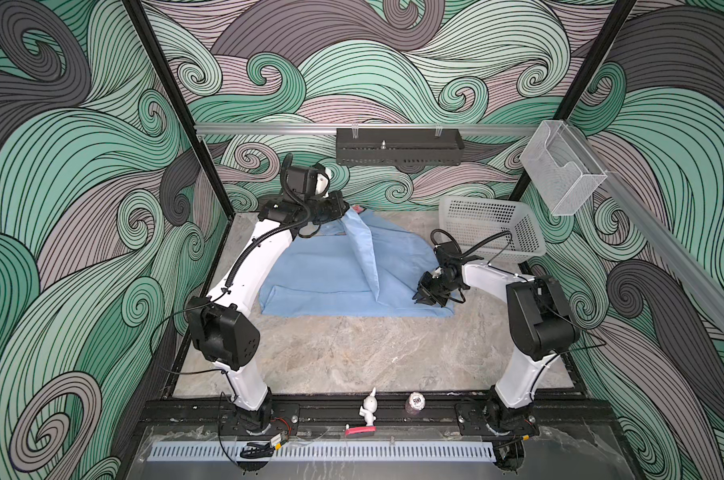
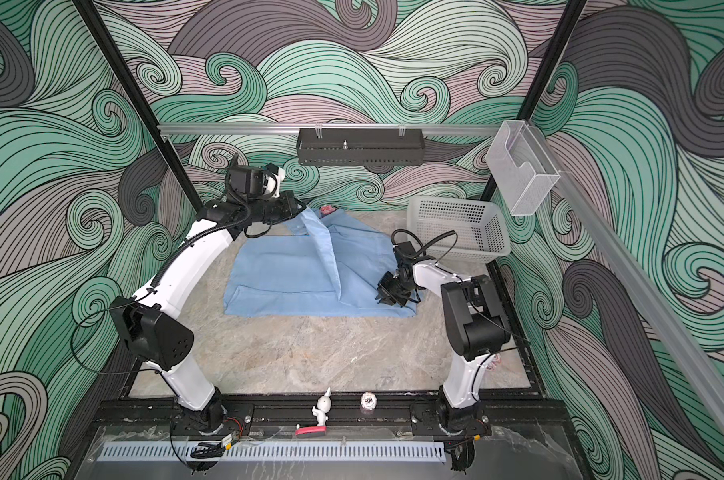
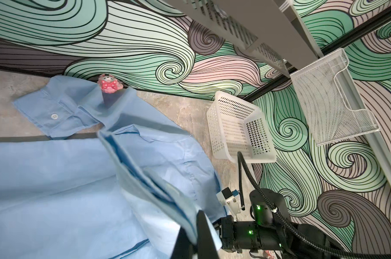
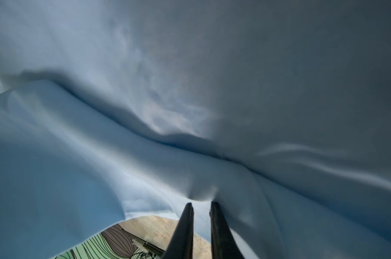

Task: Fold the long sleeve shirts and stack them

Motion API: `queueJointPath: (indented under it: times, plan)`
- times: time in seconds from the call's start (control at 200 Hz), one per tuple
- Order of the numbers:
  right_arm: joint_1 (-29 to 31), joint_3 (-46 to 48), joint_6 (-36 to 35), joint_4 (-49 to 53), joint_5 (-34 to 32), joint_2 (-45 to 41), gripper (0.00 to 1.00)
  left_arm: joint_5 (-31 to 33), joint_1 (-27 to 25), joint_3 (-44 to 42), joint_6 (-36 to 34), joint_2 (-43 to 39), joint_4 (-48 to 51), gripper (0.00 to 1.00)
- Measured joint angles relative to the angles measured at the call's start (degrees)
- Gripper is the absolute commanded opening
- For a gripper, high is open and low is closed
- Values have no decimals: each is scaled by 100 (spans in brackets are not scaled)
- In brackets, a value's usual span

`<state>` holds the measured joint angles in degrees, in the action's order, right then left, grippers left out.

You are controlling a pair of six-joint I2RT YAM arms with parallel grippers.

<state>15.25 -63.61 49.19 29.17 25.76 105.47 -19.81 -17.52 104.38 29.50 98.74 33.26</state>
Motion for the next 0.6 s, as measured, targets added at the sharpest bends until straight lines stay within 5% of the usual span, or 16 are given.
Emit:
queueJointPath:
  times: [0.21,0.385,0.6]
  plan:
    - [-63,118,9,-225,-245,118,16,-17,413,-1067,-308,-726,-105,0]
    - [-74,142,-59,-286,-280,120,16,83,879,-2940,-549,-1725,-555,0]
    - [-105,205,-125,-354,-238,92,16,942,1215,-4529,-1130,-2374,-741,0]
